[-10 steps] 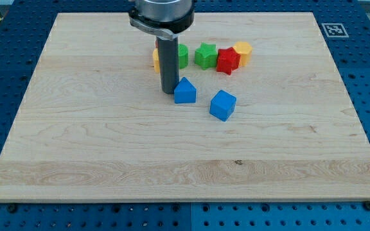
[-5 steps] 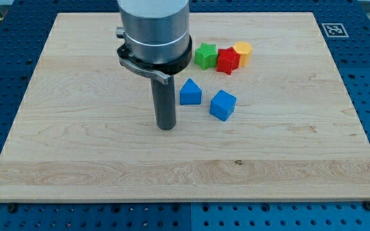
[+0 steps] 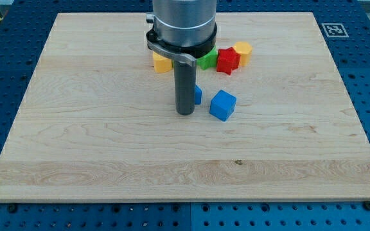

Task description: Push blue triangle to the center

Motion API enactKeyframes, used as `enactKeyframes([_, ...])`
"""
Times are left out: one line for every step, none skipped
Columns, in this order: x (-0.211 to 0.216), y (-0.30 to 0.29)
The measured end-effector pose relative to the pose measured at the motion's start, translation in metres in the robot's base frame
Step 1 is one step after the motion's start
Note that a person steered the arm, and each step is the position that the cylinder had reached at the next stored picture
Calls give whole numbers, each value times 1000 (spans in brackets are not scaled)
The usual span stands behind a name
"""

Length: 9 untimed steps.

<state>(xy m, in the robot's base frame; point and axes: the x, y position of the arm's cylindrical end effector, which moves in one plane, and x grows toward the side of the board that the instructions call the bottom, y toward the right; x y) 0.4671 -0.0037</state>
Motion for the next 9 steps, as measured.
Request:
enactKeyframes([-10, 3])
enactKeyframes([-17, 4])
enactKeyframes([-22, 5])
enactKeyframes([-25, 6])
enactKeyframes([-29, 6])
enactKeyframes([-33, 6])
enactKeyframes([-38, 6])
enactKeyframes([-38, 6])
enactKeyframes([-38, 6])
